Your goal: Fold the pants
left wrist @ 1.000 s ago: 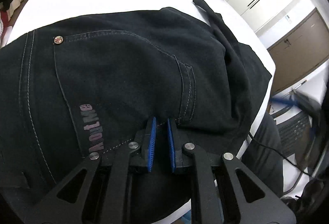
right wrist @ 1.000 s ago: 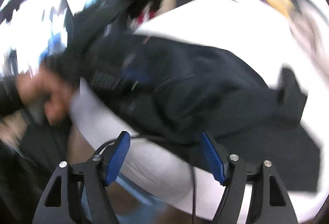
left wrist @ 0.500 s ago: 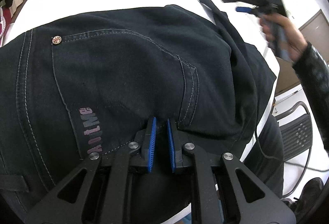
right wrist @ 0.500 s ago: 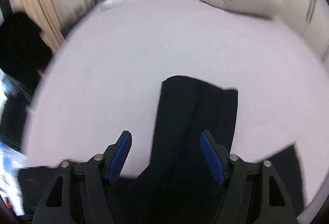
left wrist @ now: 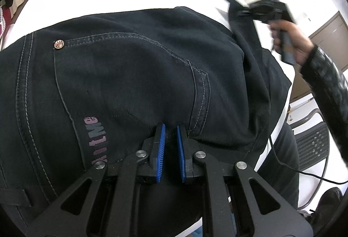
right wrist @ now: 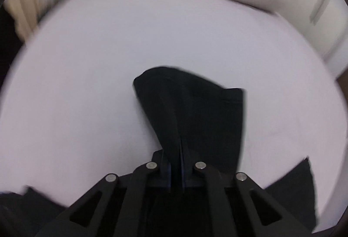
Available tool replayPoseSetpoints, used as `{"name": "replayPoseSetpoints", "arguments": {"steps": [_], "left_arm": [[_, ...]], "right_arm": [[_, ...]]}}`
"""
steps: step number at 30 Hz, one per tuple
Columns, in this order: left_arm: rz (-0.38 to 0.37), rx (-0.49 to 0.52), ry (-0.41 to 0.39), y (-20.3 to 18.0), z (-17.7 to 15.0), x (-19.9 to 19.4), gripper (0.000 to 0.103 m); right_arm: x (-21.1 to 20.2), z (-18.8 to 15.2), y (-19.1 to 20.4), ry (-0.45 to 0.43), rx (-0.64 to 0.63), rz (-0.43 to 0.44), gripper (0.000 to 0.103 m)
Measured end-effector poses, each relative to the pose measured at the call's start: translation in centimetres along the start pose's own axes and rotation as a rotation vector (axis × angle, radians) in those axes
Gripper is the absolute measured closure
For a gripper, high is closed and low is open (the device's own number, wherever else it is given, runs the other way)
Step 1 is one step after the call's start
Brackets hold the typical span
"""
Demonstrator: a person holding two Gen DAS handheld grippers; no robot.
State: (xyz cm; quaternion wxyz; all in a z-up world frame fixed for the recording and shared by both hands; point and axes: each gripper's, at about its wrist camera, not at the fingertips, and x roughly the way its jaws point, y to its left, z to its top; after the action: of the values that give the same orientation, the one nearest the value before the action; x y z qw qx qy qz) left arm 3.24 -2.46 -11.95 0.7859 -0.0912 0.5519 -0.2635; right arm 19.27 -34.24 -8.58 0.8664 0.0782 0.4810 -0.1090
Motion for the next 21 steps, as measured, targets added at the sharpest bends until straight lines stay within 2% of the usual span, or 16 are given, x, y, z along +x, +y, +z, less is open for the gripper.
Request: {"name": "replayPoseSetpoints", "arguments": {"steps": [1,4,5,7,9,12,13,15,17,19,21], "left_arm": [[0.001,-0.001,0.0,-0.1,0.0,-0.1,0.092],[0.007,-0.004,-0.004,-0.4,0.0,-0.1,0.092],[0.008,-0.009,-0.005,-0.5,0.1,0.0,0.092],[0.009,-0.017,-0.004,-0.5,0.1,0.0,0.092],[0.014,-0.021,-0.004,-0.7,0.1,0.1,0.092],[0.03,-0.028,0.001,-0.9,0.3,0.1,0.092],[0.037,-0.026,0.005,-1.0,0.4,0.1,0.092],[0.047,-0.029,0.009,-1.2,0.5,0.1,0.092],[0.058,-0.033,0.012,-1.6,0.6,0.1,0.092],[0.068,-0.034,0.013,-2.0,0.7,0.1,0.092],[0.074,-0.036,0.015,-2.2,0.6,0.2,0.092]], "right_arm": [[-2.1,-0.4,-2.8,-0.04,0.091,0.059,0.097],[-7.1,-3.4,-10.1,-0.128,0.296,0.162,0.097],[-8.6,-5.2,-13.1,-0.154,0.383,0.216,0.097],[-10.2,-9.4,-18.4,-0.189,0.533,0.262,0.097],[-9.8,-13.7,-22.5,-0.182,0.682,0.312,0.097],[-7.6,-20.0,-26.9,-0.105,0.897,0.395,0.091],[-7.4,-21.7,-27.7,-0.113,0.958,0.418,0.087],[-7.3,-24.0,-28.5,-0.185,1.051,0.512,0.073],[-7.8,-24.2,-28.7,-0.257,1.082,0.574,0.041],[-8.4,-23.1,-27.5,-0.279,1.044,0.566,0.033],[-8.5,-22.4,-27.3,-0.283,1.024,0.569,0.033]]}}
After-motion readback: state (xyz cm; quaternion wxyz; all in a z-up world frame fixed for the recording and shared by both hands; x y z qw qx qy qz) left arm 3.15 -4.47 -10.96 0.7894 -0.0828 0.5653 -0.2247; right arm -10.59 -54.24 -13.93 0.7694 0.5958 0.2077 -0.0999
